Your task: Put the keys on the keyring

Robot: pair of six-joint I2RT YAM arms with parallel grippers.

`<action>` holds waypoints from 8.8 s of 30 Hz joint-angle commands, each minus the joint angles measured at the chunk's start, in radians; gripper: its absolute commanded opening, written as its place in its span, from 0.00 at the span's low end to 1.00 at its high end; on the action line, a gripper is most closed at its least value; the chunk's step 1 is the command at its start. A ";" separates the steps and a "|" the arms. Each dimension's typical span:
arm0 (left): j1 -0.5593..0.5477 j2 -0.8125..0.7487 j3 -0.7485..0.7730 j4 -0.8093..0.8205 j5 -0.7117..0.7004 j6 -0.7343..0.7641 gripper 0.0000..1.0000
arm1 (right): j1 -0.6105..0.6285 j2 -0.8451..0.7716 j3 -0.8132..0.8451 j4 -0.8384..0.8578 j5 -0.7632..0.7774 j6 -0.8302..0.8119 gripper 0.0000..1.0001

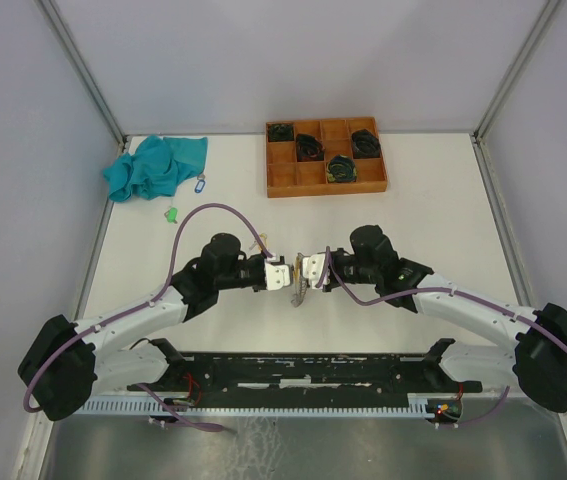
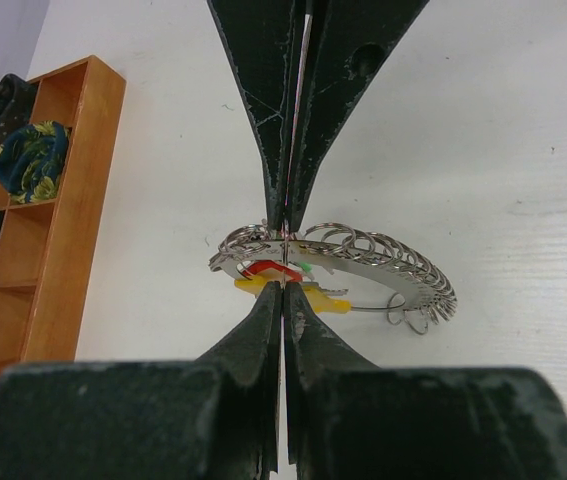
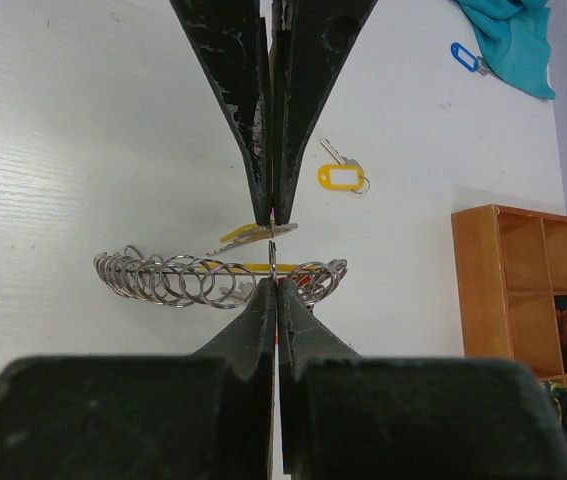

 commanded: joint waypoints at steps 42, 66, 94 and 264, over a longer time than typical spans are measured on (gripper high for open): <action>0.010 -0.017 0.035 0.026 -0.004 0.028 0.03 | 0.007 -0.005 0.049 0.044 -0.001 -0.007 0.01; 0.011 0.003 0.040 0.067 0.058 0.005 0.03 | 0.006 0.001 0.054 0.048 -0.014 0.000 0.01; 0.023 -0.023 0.036 0.038 0.027 0.027 0.03 | 0.006 -0.013 0.050 0.040 -0.002 -0.007 0.01; -0.055 0.174 -0.254 0.661 -0.514 -0.751 0.24 | 0.065 -0.123 0.023 -0.117 0.430 0.372 0.01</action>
